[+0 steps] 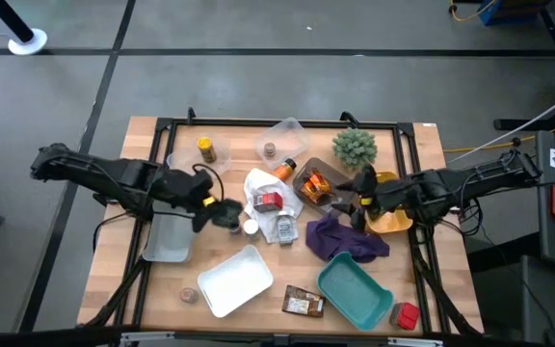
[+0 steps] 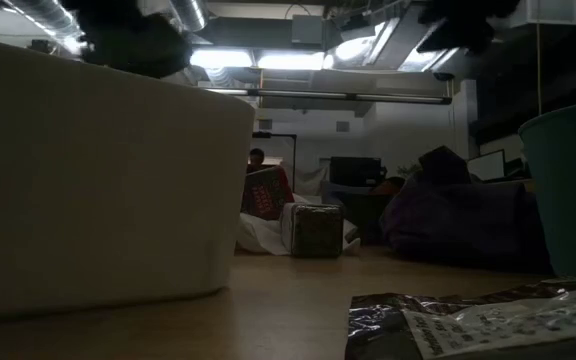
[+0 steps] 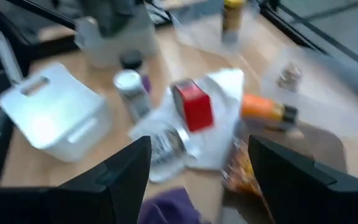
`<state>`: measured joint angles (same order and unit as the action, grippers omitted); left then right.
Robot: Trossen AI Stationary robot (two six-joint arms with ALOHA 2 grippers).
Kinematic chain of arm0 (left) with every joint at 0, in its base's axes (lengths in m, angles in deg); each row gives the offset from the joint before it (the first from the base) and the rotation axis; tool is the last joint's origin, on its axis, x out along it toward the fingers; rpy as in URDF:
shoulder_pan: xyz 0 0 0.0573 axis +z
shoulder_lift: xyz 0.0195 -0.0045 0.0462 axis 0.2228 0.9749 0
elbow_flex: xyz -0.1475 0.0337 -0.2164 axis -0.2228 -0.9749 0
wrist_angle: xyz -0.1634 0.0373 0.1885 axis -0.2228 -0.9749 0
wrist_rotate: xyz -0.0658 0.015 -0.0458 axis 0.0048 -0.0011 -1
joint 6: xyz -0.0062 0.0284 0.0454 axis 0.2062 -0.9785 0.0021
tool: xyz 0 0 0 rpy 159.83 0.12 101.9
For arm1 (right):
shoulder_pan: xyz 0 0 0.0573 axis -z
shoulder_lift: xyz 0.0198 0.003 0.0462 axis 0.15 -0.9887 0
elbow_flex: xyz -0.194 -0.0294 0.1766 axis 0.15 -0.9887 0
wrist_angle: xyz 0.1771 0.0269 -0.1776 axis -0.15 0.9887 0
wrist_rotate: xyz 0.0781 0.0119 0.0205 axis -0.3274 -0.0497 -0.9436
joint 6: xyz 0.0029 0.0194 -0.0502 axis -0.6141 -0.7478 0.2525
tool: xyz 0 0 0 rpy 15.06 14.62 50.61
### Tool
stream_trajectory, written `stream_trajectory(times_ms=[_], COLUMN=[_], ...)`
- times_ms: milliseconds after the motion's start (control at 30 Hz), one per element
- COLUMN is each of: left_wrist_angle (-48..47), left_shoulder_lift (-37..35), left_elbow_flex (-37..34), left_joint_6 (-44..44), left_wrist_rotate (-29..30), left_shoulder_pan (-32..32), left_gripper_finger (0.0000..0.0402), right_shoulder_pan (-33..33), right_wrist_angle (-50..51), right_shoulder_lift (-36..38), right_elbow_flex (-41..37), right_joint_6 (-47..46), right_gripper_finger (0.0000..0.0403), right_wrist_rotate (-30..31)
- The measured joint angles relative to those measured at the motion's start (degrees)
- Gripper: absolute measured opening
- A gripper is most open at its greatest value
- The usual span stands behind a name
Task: Sort spices by type
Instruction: Put the black spice can into the yellow bin
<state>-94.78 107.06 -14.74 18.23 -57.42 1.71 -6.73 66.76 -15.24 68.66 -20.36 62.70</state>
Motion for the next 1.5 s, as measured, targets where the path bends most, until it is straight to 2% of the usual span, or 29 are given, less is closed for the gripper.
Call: stream_trajectory(times_ms=[100, 333, 500, 633, 900, 1500], left_wrist_angle=[8.3, 28.8, 41.6, 48.4, 52.7, 52.6], left_shoulder_lift=[2.1, 9.6, 14.6, 17.6, 21.0, 23.6], left_elbow_flex=[0.0, 0.0, 0.0, 0.0, 0.0, 0.0], left_joint_6=[-5.7, -18.9, -25.3, -28.7, -29.8, -29.6], left_wrist_rotate=[1.9, 2.1, 2.1, 2.1, 2.0, 1.8], left_shoulder_pan=[1.0, 3.6, 5.4, 6.5, 7.3, 7.2], left_gripper_finger=[0.0102, 0.0103, 0.0104, 0.0103, 0.0109, 0.0111], right_shoulder_pan=[0.6, 6.9, 12.2, 15.0, 15.8, 15.8], right_wrist_angle=[-5.2, -18.6, -24.4, -27.9, -36.5, -47.6], right_shoulder_lift=[0.0, -0.8, -3.8, -7.4, -12.6, -19.6], right_elbow_flex=[0.0, 0.0, 0.0, 0.0, 0.0, 0.0], right_joint_6=[2.4, 6.3, 6.8, 8.8, 14.3, 18.8], right_gripper_finger=[0.0269, 0.0269, 0.0269, 0.0269, 0.0269, 0.0260], right_wrist_rotate=[-3.2, -16.0, -22.9, -27.2, -28.0, -28.0])
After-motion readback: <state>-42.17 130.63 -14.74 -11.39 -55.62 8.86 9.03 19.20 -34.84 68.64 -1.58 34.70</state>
